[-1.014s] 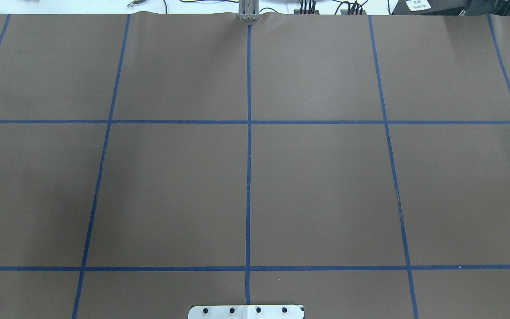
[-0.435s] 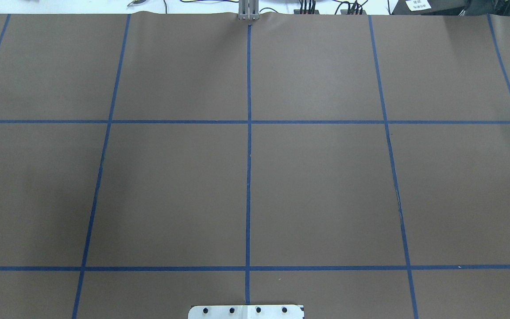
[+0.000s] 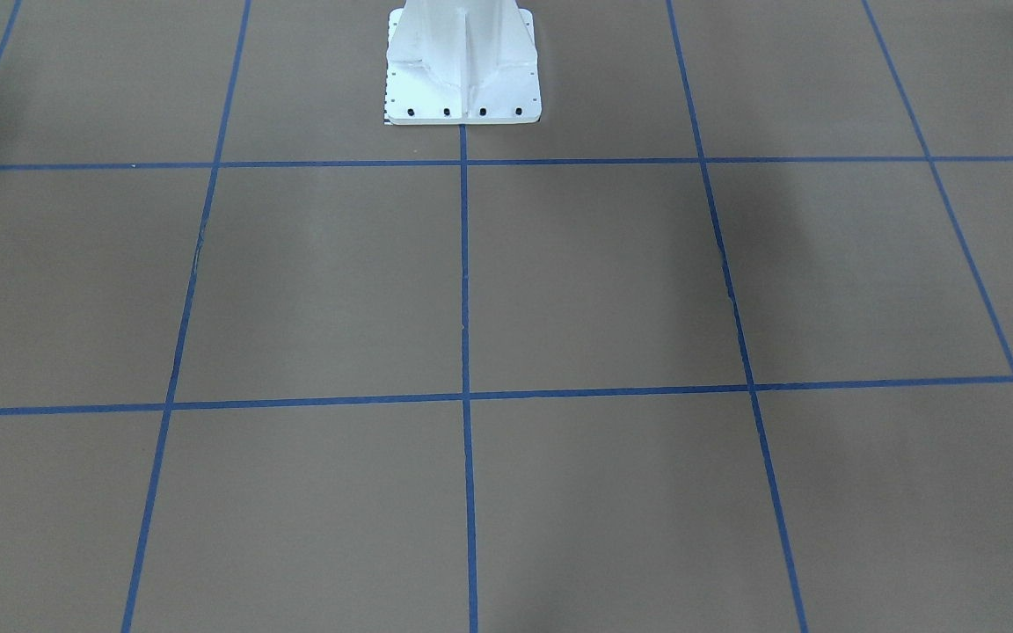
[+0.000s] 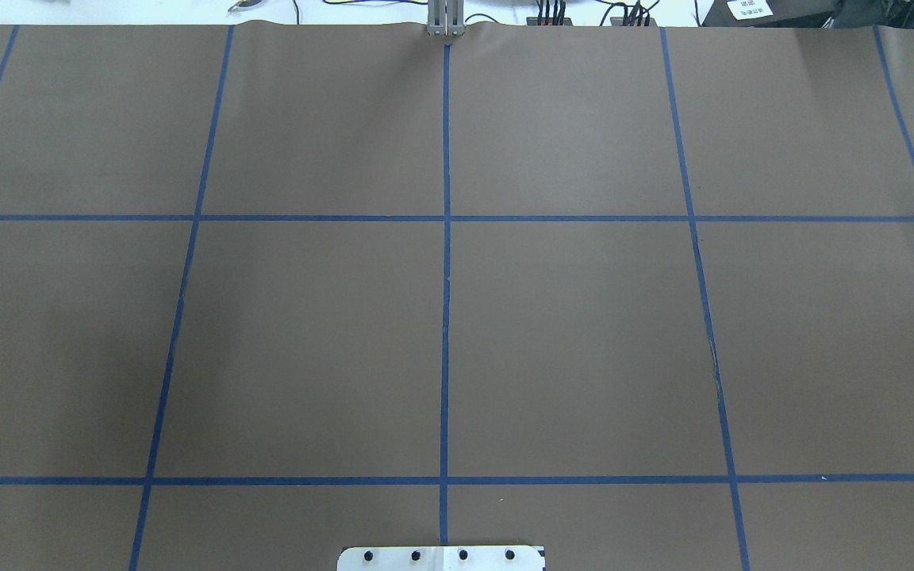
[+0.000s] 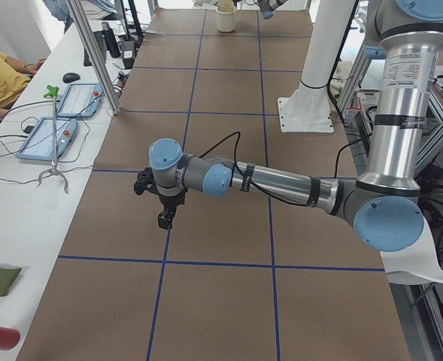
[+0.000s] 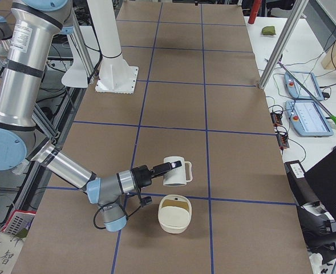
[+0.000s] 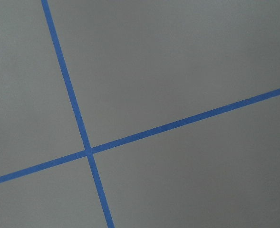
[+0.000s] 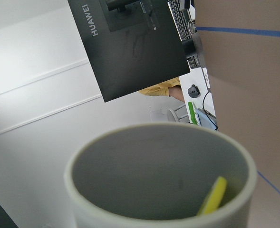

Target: Left arm hands cup to right arm to dump lemon

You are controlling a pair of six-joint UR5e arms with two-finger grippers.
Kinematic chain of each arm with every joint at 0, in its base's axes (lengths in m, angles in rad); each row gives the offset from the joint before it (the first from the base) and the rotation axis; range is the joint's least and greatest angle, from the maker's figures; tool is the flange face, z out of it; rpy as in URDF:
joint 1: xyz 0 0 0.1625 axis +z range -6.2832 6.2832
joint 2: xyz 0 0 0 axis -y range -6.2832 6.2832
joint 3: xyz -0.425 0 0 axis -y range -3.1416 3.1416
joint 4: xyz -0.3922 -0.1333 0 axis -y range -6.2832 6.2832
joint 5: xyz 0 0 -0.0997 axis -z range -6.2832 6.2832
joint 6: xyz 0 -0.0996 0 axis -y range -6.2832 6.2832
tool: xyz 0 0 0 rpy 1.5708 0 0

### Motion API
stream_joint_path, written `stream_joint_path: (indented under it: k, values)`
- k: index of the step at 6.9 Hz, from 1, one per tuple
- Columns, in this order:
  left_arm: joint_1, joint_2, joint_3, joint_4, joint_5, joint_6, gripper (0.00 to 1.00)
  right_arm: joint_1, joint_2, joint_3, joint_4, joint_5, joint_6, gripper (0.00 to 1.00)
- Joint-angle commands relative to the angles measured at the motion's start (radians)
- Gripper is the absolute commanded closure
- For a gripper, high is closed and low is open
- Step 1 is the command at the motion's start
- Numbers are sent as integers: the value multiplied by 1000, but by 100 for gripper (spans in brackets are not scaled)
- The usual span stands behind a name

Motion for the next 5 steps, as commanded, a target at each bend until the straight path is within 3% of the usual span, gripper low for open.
stream_joint_path:
  k: [1,5]
  values:
    - [0,0,-1,0,-2,0,0,0,24,-72,83,-66,149,91]
    - [0,0,-3,0,-2,0,0,0,22,-86,143,-132,358,91]
